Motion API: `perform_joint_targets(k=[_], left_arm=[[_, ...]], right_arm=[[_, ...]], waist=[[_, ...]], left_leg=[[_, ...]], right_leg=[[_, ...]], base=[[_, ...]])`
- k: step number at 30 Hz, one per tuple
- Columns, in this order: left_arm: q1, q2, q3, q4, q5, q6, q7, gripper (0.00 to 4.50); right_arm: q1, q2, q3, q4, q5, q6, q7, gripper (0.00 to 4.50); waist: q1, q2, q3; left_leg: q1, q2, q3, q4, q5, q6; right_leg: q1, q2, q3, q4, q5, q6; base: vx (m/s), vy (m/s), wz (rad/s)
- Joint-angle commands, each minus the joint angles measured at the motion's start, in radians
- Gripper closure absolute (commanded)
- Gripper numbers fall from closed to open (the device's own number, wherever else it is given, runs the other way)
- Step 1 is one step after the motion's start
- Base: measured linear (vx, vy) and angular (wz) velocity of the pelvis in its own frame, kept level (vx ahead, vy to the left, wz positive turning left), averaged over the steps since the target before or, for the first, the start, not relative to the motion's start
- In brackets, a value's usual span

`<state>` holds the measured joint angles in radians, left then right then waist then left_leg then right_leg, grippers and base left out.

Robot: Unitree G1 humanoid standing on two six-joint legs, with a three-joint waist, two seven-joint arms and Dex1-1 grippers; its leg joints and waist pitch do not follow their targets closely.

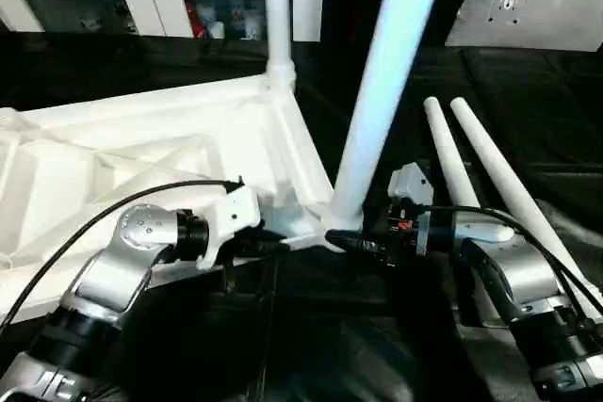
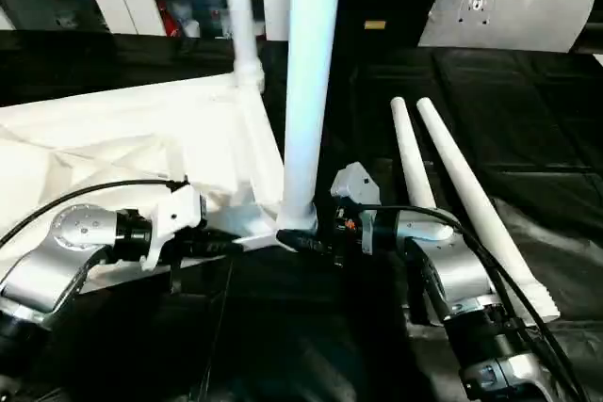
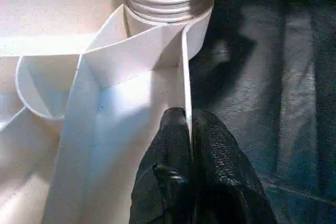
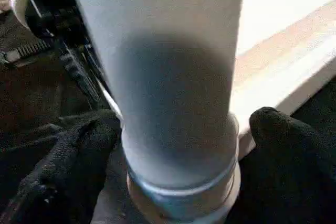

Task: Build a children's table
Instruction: Rotate leg to tighten

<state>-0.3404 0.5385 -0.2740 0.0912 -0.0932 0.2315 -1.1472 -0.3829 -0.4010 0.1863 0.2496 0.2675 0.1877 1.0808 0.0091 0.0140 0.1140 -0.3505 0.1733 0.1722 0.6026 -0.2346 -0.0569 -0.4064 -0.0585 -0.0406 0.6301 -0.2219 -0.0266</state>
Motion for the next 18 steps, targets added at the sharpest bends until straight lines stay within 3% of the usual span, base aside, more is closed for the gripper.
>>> perform_joint_targets(k=[1,9,18], left_arm=[[0.013,-0.003,-0.025,-0.023,-0.033,-0.020,-0.038,4.50],[0.015,0.001,-0.027,-0.020,-0.029,-0.023,-0.044,4.50],[0.020,0.004,-0.021,-0.020,-0.030,-0.021,-0.045,4.50]], right_arm=[[-0.016,-0.008,0.006,0.010,0.021,0.021,0.034,0.43],[-0.021,-0.020,0.007,0.019,0.026,0.036,0.074,1.21],[-0.012,-0.007,0.010,0.014,0.036,0.057,0.087,1.70]], waist=[[-0.001,-0.005,-0.071],[0.001,-0.005,-0.073],[0.002,-0.007,-0.074]], left_leg=[[-0.003,0.054,-0.011,-0.058,0.055,0.167],[-0.005,0.051,-0.011,-0.054,0.087,0.182],[-0.006,0.052,-0.012,-0.053,0.094,0.185]], right_leg=[[0.064,-0.078,0.054,-0.058,0.063,-0.334],[0.065,-0.076,0.052,-0.054,0.105,-0.338],[0.066,-0.077,0.051,-0.052,0.100,-0.337]], base=[[0.000,0.000,0.00],[0.000,0.000,0.00],[0.000,0.000,0.00]])
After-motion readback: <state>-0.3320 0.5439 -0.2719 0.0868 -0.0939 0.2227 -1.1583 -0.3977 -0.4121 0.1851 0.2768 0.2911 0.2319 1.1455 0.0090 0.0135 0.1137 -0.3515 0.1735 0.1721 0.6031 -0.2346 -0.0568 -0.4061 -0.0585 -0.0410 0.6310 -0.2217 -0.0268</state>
